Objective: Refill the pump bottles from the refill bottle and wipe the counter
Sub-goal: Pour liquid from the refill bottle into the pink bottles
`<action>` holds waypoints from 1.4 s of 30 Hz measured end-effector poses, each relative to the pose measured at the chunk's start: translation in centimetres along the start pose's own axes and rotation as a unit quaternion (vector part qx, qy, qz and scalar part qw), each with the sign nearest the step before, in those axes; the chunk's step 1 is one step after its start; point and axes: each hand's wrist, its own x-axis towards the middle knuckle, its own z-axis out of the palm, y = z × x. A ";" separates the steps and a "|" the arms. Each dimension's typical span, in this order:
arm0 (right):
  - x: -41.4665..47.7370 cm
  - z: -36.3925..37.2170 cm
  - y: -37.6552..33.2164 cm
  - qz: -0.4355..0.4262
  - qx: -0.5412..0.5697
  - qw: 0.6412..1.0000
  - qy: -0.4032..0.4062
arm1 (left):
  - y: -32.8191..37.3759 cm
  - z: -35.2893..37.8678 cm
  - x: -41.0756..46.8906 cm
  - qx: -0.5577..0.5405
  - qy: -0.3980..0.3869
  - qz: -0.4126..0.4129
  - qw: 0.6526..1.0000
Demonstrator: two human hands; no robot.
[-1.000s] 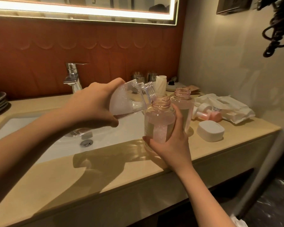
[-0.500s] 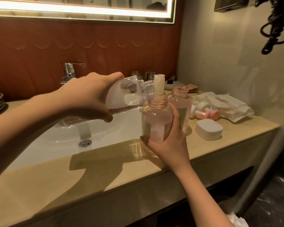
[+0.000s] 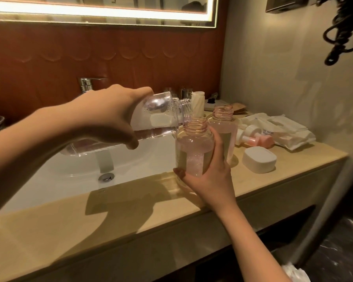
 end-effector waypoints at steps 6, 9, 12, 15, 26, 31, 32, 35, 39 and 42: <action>0.0 0.0 0.1 -0.002 0.000 1.000 -0.001 | 0.0 -0.3 0.2 0.009 -0.008 -0.010 1.000; -0.1 -0.1 0.1 0.000 -0.003 1.000 -0.002 | 0.0 -0.3 0.3 0.012 -0.008 -0.002 1.000; -0.1 0.0 0.1 0.002 -0.002 1.000 -0.002 | -0.1 -0.4 0.4 0.012 -0.009 0.003 1.000; 0.0 0.0 0.0 0.004 -0.005 1.000 -0.003 | -0.2 -0.4 0.5 0.015 -0.010 0.000 1.000; 0.0 0.1 0.1 0.006 -0.001 1.000 -0.004 | -0.2 -0.5 0.5 0.017 -0.010 -0.001 1.000; 0.0 0.0 0.1 0.009 -0.004 1.000 -0.004 | -0.3 -0.4 0.5 0.017 -0.009 0.006 1.000; 0.0 0.0 0.0 0.009 -0.004 1.000 -0.003 | -0.2 -0.4 0.4 0.017 -0.009 0.006 1.000; 0.0 0.0 0.0 0.006 -0.001 1.000 -0.001 | -0.1 -0.5 0.4 0.020 -0.008 0.001 1.000; 0.0 0.0 0.1 0.009 0.001 1.000 -0.002 | -0.1 -0.4 0.5 0.013 -0.011 0.003 1.000; 0.0 0.0 0.1 0.006 -0.003 1.000 -0.002 | -0.1 -0.4 0.4 0.016 -0.008 0.001 1.000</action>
